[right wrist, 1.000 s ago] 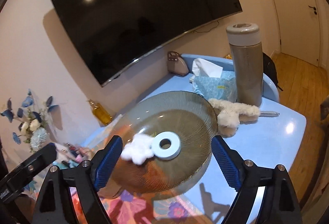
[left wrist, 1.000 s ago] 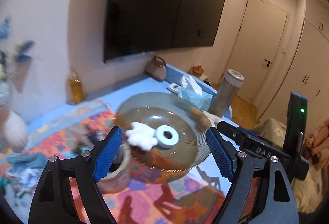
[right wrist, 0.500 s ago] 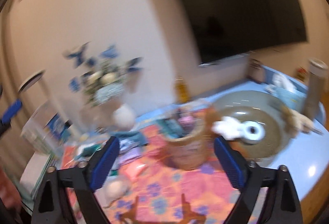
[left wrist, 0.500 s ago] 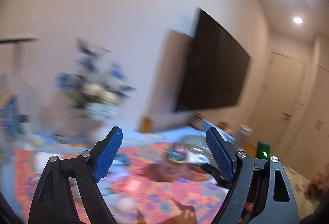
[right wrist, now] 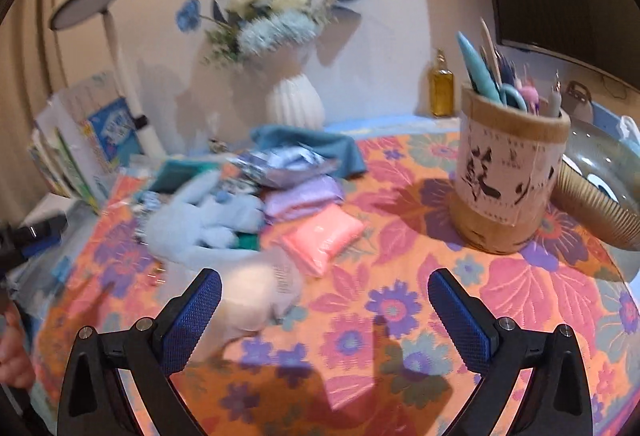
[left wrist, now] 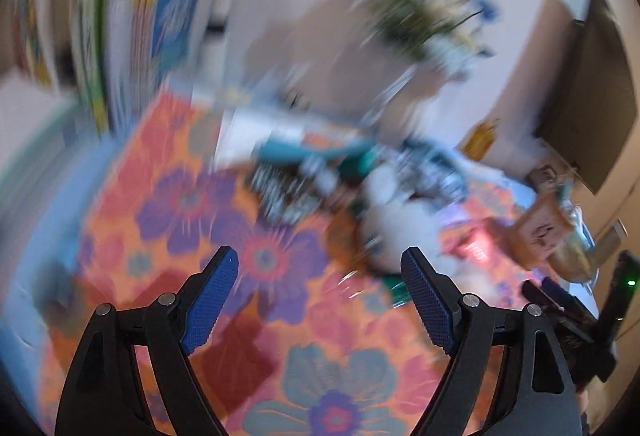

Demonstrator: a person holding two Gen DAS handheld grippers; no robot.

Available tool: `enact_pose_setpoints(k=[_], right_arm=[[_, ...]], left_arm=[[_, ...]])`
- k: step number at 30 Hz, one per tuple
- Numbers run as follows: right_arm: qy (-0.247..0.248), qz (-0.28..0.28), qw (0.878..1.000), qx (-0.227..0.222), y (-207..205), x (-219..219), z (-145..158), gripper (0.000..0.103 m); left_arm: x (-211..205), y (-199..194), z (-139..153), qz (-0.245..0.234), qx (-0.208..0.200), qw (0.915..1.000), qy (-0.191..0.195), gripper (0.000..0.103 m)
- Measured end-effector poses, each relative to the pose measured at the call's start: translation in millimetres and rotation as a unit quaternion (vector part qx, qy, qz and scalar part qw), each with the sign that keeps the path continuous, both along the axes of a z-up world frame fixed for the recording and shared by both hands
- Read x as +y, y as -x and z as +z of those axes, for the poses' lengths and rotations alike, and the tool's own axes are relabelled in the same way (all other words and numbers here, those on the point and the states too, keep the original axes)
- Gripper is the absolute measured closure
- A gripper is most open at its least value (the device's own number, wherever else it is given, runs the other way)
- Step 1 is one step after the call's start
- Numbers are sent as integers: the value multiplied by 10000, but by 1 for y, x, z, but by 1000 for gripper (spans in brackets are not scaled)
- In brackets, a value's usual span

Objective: Organize soft objects
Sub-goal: 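Move both open grippers back over the flowered table, then grasp the light blue plush bunny with the left gripper while the right grasps the pink packet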

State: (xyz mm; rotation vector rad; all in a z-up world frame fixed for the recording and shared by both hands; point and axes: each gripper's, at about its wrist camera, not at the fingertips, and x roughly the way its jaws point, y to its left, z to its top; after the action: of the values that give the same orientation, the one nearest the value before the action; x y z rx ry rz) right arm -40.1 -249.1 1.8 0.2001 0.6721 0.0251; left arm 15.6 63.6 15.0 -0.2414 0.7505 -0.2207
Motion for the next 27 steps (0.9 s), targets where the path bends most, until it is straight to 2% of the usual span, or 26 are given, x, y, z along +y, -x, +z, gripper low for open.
enact_pose_setpoints(k=[2, 4, 6, 7, 12, 16, 18, 20, 23, 24, 25, 26, 27], right_arm=[[-195, 55, 9996, 186, -6, -3, -7, 0], [-131, 10, 9995, 302, -11, -2, -10, 0], [22, -25, 9982, 594, -19, 1, -17, 0], [70, -27, 9978, 662, -20, 3, -18, 0], [248, -51, 9970, 728, -23, 8, -22, 0], [113, 2, 9974, 719, -22, 4, -22, 0], [-178, 247, 9975, 631, -19, 0, -20, 0], [-580, 401, 9957, 603, -18, -9, -20, 0], [-967, 307, 9907, 908, -24, -19, -25, 0], [-1374, 357, 9831, 1158, -28, -24, -28, 0], [-2028, 513, 9678, 1397, -32, -31, -32, 0], [-2481, 605, 9539, 1575, -36, -34, -35, 0], [-2652, 560, 9466, 1745, -42, -36, -34, 0]], left_arm=[[7, -10, -30, 105, 203, 9997, 126, 20], [10, -15, -44, 230, 608, 9973, 354, 23], [14, -6, -34, 110, 144, 9985, 522, 15], [15, -3, -33, 76, 106, 9982, 587, 10], [21, -4, -43, -97, 453, 9933, 1061, 10], [22, -5, -45, -42, 468, 9922, 1151, 10], [17, -7, -45, -33, 458, 9945, 946, 8], [5, -5, -42, -86, 480, 9974, 530, 5], [-12, -4, -39, -229, 510, 9984, 47, 5], [-14, -4, -38, -291, 545, 9981, 7, 5], [-15, -5, -36, -374, 597, 9975, 47, 5], [-16, -7, -33, -583, 677, 9956, 299, 5], [-16, -10, -29, -728, 729, 9932, 549, 5]])
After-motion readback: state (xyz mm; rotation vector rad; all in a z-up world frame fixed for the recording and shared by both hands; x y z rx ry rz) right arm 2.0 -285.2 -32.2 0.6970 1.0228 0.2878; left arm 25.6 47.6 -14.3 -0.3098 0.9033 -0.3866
